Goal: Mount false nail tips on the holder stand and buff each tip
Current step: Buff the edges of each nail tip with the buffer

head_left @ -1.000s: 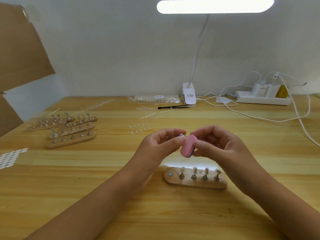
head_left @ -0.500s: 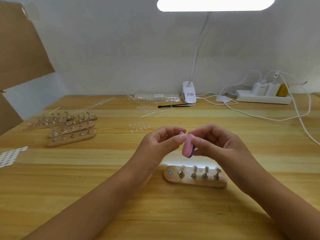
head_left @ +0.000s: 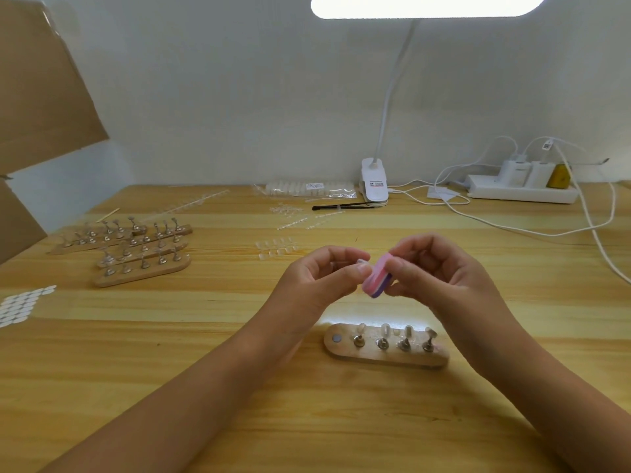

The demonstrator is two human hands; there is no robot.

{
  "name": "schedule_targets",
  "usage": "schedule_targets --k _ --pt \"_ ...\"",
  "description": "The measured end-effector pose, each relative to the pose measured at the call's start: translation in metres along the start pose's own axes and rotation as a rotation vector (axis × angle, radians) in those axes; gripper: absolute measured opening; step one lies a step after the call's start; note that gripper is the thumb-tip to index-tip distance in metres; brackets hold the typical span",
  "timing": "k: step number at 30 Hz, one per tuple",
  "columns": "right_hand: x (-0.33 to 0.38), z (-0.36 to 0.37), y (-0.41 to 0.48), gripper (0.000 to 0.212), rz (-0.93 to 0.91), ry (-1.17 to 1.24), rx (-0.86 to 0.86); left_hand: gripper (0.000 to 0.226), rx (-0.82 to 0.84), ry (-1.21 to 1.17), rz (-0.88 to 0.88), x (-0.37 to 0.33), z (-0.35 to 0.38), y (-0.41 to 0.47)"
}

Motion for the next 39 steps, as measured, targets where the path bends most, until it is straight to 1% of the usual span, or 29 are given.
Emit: schedule_targets --k 2,5,8,12,15,19,23,27,30,34,37,39 --pt "0.0013 -0.0012 0.0004 0.034 -0.006 0.001 -0.024 0.015 -0.006 -0.001 -0.004 -0.0001 -0.0002 0.0" --pt "0.0001 0.0022 -0.0011 0.03 0.003 -0.026 0.037 0.019 -0.004 0.007 -0.003 0.0 -0.0008 0.0" --pt "-0.0001 -0.0001 -0.0009 0.03 -0.023 -0.011 -0.011 0.016 -0.007 0.013 0.001 -0.0007 -0.0009 -0.0004" --pt "0.0011 0.0019 -0.0024 0.03 -0.034 -0.021 0.027 0.014 -0.004 0.014 0.008 -0.0015 -0.0003 -0.0006" --pt "0.002 -0.002 -0.0007 0.03 -0.056 -0.01 -0.039 0.01 0.01 0.017 0.023 -0.0036 0.0004 -0.0016" --pt "-0.0009 0.0036 -0.0024 0.03 -0.004 -0.036 0.064 0.007 0.022 0.014 0.035 -0.0033 -0.0001 -0.0017" --pt "-0.0003 -0.0006 0.0 0.03 -0.052 -0.003 -0.029 0.006 0.026 0.032 0.044 -0.0034 -0.0006 -0.001" --pt "-0.0012 0.0006 -0.0006 0.029 -0.034 -0.058 0.027 0.009 0.039 0.037 0.046 -0.0017 0.0004 -0.0016" --pt "-0.0017 -0.003 0.0012 0.032 -0.042 -0.039 -0.029 0.007 0.036 0.033 0.045 -0.0019 0.0001 -0.0012" --pt "-0.0042 0.0016 -0.0009 0.027 -0.004 -0.048 0.063 0.008 0.036 0.022 0.047 -0.0015 -0.0004 -0.001" --pt "-0.0029 -0.0008 0.0001 0.03 -0.038 -0.021 -0.014 0.006 0.019 0.021 0.042 -0.0013 -0.0007 -0.0004" --pt "-0.0023 -0.0018 0.0005 0.03 -0.025 -0.015 -0.014 0.007 0.025 0.022 0.043 -0.0008 -0.0006 -0.0001"
Point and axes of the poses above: each hand's wrist, its own y-axis towards the middle knuckle, its own z-axis out of the palm, x = y × z, the point moved 3 cm from there along y, towards the middle knuckle, and after that the axes turned 9 degrees about -x, right-handed, at the moved point
